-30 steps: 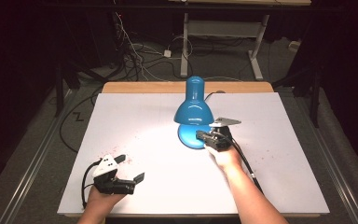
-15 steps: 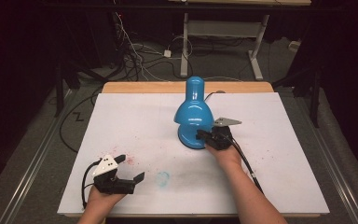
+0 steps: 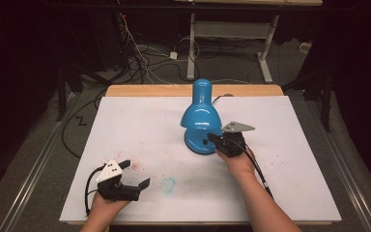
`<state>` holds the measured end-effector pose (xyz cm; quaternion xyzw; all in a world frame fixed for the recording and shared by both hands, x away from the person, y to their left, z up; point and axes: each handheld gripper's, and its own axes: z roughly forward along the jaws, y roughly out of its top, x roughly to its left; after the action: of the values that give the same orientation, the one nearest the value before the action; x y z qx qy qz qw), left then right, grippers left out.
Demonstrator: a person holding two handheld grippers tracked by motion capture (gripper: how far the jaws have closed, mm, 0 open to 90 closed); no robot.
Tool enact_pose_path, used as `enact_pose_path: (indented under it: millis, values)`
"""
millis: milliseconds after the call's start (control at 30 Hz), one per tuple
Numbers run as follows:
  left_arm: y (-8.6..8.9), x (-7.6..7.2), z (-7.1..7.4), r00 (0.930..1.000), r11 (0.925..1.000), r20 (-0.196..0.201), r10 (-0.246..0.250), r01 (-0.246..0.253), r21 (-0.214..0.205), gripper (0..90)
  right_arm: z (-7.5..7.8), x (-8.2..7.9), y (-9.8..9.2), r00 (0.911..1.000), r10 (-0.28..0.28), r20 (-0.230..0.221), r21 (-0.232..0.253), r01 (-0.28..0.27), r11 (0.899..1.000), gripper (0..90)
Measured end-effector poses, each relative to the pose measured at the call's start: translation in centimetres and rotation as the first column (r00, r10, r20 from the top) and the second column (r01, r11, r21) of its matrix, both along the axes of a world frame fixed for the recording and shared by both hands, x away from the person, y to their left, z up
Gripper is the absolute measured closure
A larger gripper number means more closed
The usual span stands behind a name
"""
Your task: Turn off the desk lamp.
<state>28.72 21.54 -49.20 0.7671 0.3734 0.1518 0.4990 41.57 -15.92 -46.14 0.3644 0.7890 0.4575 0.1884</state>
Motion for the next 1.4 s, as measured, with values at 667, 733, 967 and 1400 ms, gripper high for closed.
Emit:
enact_pose_path:
  millis: [667,733,967,1400]
  values:
    - [-0.2,0.0,0.0,0.9999,0.9999,-0.001,-0.013,0.013,0.001,0.0,-1.1,-6.2,-6.4,0.9996,-0.024,0.013,0.011,0.024,1.0,90.0]
    - [-0.3,-0.1,0.0,0.9998,0.9998,-0.001,-0.018,0.018,0.004,0.0,-1.3,-6.9,-7.3,0.9996,-0.023,0.014,0.006,0.023,1.0,90.0]
    - [-0.4,-0.1,0.0,0.9997,0.9997,0.0,-0.023,0.023,0.005,0.0,-1.5,-9.8,-10.4,0.9986,-0.048,0.021,0.011,0.048,0.999,90.0]
    - [-0.5,-0.2,0.0,0.9996,0.9996,-0.002,-0.027,0.027,0.005,0.0,-2.2,-11.6,-12.1,0.9976,-0.063,0.028,-0.01,0.064,0.998,90.0]
